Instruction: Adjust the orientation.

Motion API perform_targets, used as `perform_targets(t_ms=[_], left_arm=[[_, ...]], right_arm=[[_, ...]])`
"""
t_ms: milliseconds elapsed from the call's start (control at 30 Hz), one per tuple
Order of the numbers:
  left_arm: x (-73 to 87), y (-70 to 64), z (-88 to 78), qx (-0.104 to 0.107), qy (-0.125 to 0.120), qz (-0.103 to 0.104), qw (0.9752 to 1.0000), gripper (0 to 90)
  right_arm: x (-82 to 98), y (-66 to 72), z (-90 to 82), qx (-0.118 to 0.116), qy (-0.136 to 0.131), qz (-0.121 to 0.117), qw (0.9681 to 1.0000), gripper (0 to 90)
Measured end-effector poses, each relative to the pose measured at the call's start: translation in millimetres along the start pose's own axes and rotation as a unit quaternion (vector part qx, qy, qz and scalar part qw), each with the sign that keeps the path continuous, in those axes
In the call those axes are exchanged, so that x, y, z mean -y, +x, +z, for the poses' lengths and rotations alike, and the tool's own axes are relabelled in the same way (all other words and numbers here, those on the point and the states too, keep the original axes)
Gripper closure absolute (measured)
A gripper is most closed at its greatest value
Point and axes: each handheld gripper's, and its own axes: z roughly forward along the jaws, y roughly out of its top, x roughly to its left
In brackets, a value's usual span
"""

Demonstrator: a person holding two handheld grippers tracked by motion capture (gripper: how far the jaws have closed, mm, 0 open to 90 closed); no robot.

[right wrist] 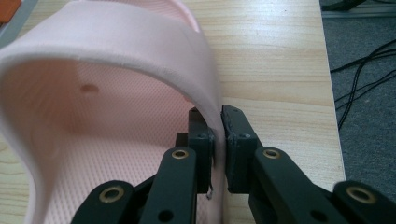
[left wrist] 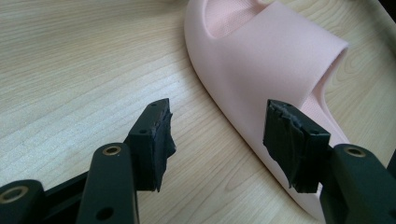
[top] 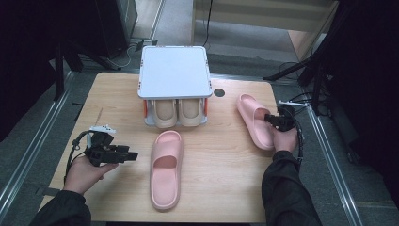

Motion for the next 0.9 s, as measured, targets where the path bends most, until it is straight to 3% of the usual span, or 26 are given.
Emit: perform_targets(t_ms=[133, 400, 633, 900], left_arm=[[0.0, 0.3, -0.2, 0.001, 0.0, 0.0, 1.0, 41.3], [-2.7, 0.4, 1.2, 0.005, -0.003, 0.001, 1.0, 41.0], [-8.9, -0.8, 5.9, 0.011, -0.002, 0.009, 0.9999, 40.8], [-17.0, -2.9, 11.2, 0.016, -0.003, 0.028, 0.9995, 43.0]], right_arm=[[-3.5, 2.0, -4.9, -0.007, -0.007, 0.013, 0.9999, 84.4], [-3.1, 15.1, -15.6, -0.011, -0.007, -0.003, 0.9999, 84.4], [0.7, 32.3, -32.6, -0.017, -0.013, -0.043, 0.9989, 84.3], [12.4, 48.3, -56.3, -0.038, -0.013, -0.057, 0.9976, 84.2]])
